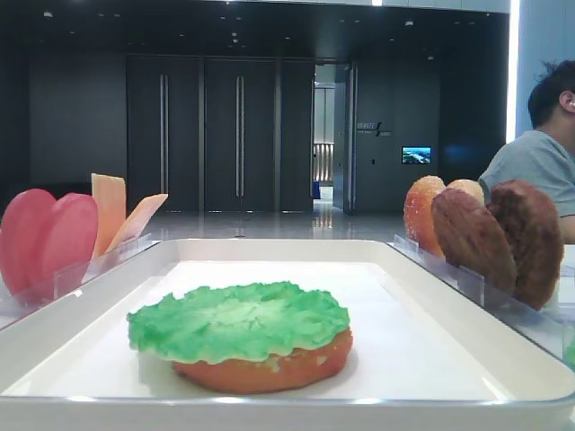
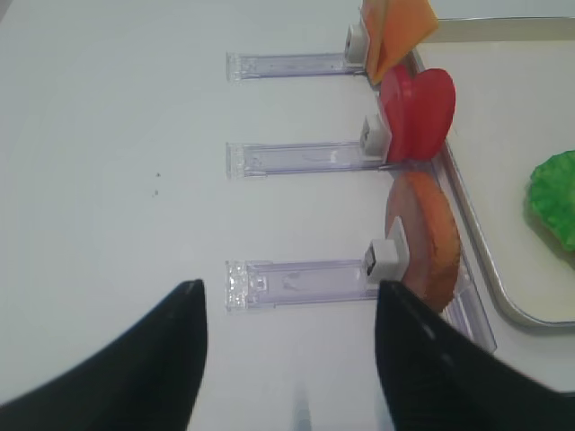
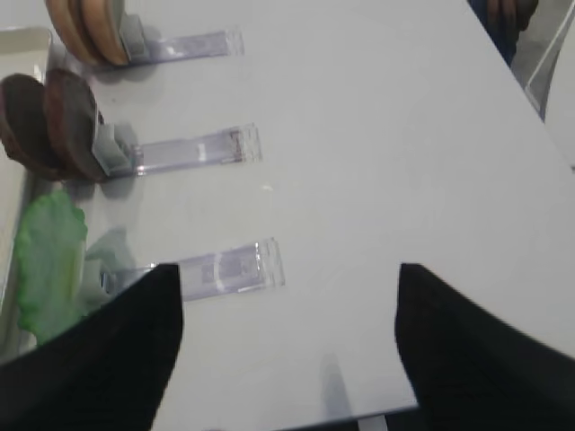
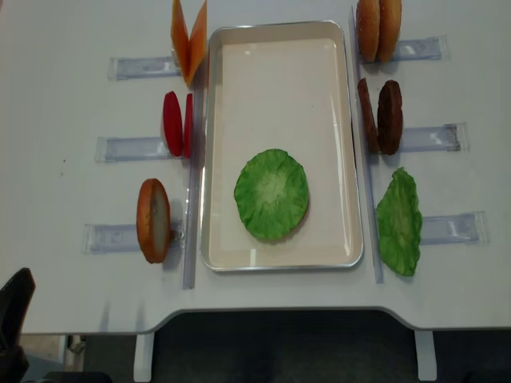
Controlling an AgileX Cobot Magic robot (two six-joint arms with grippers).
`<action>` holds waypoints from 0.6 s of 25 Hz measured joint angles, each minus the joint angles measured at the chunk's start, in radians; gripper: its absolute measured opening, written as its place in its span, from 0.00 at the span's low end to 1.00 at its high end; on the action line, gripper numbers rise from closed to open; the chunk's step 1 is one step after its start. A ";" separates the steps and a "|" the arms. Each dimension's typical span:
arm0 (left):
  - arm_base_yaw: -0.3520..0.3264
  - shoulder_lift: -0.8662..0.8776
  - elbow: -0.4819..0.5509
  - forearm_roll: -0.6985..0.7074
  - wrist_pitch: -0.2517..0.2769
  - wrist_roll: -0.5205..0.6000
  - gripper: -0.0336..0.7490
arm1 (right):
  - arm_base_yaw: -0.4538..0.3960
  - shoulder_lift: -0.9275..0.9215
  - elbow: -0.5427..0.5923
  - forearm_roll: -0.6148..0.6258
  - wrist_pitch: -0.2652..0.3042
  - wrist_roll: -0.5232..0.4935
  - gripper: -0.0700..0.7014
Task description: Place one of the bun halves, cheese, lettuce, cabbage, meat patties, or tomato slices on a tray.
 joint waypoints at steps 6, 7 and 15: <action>0.000 0.000 0.000 0.000 0.000 -0.001 0.62 | 0.000 -0.028 0.008 0.007 -0.005 -0.045 0.72; 0.000 0.000 0.000 0.000 0.000 -0.001 0.62 | 0.000 -0.028 0.010 0.013 -0.011 -0.058 0.72; 0.000 0.000 0.000 0.000 0.000 -0.001 0.62 | 0.000 -0.028 0.040 0.025 -0.054 -0.078 0.72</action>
